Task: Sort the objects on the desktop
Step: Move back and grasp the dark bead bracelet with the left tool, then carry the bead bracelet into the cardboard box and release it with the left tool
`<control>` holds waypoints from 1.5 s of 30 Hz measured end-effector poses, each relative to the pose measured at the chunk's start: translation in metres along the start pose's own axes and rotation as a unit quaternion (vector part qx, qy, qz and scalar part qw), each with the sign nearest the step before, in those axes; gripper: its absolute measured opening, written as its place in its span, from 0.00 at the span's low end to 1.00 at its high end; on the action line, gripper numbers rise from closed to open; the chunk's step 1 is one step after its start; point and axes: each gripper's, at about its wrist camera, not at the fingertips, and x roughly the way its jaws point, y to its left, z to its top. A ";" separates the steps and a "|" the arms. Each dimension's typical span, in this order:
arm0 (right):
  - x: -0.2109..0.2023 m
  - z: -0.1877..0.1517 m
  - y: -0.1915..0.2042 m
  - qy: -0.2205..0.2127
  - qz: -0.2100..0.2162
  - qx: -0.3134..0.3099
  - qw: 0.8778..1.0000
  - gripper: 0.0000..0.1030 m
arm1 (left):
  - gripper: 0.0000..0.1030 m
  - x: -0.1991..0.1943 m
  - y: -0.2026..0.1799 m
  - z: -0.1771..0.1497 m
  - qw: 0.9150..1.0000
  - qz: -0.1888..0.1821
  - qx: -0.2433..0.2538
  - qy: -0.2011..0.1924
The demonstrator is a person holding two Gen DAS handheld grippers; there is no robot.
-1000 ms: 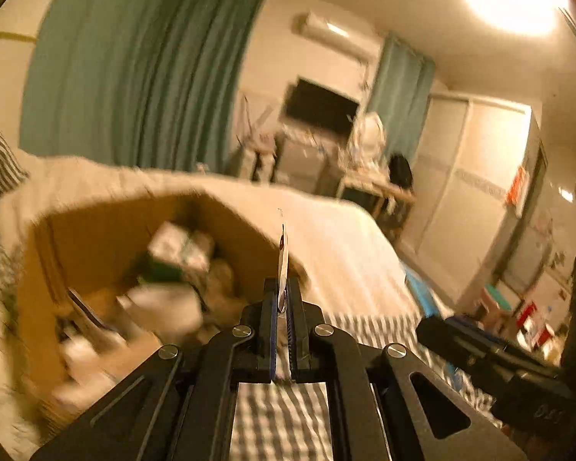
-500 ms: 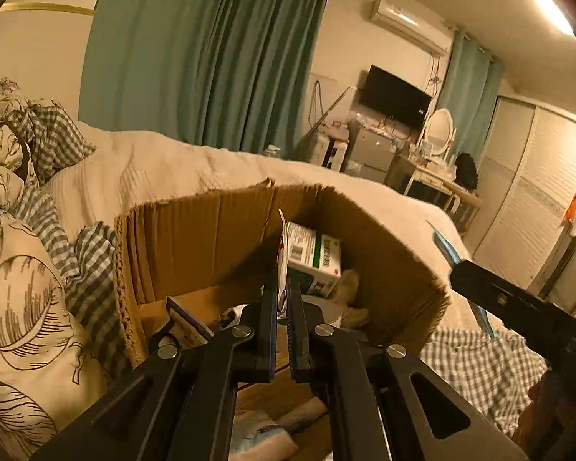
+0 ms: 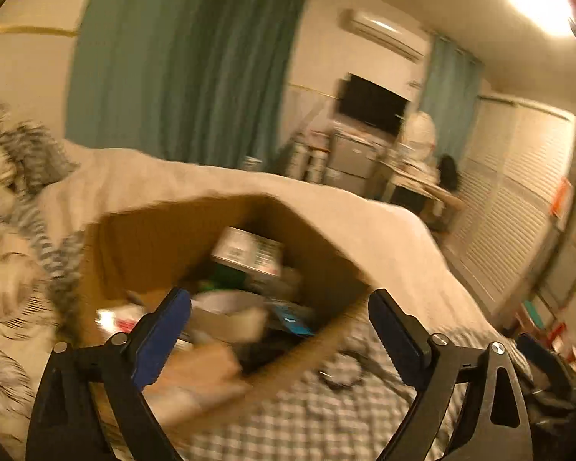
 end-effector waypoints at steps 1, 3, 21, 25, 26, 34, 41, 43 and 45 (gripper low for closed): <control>-0.006 -0.010 -0.014 0.002 -0.016 0.007 1.000 0.91 | 0.96 0.002 -0.015 -0.007 1.000 -0.014 0.012 0.007; -0.012 -0.025 -0.042 0.007 -0.043 0.026 0.999 0.91 | 0.97 0.013 -0.048 -0.028 0.998 -0.038 0.031 0.039; 0.031 -0.082 -0.109 0.057 -0.047 0.082 0.994 0.91 | 0.97 0.150 -0.084 -0.133 0.987 0.032 0.036 0.156; 0.030 -0.082 -0.102 0.057 -0.045 0.078 0.994 0.91 | 0.97 0.183 -0.083 -0.136 0.981 0.067 0.025 0.181; 0.030 -0.083 -0.100 0.056 -0.047 0.077 0.994 0.91 | 0.99 0.194 -0.086 -0.137 0.976 0.084 0.033 0.199; 0.039 -0.090 -0.096 0.070 -0.044 0.091 0.992 0.91 | 0.24 0.186 -0.110 -0.139 0.976 0.045 0.125 0.173; 0.038 -0.090 -0.093 0.063 -0.033 0.094 0.993 0.91 | 0.10 0.119 -0.092 -0.141 0.973 -0.039 0.144 0.177; 0.037 -0.088 -0.092 0.060 -0.023 0.098 0.993 0.91 | 0.10 0.099 -0.082 -0.138 0.974 -0.061 0.125 0.177; 0.037 -0.087 -0.088 0.059 -0.018 0.100 0.993 0.90 | 0.10 0.076 -0.070 -0.135 0.975 -0.080 0.097 0.183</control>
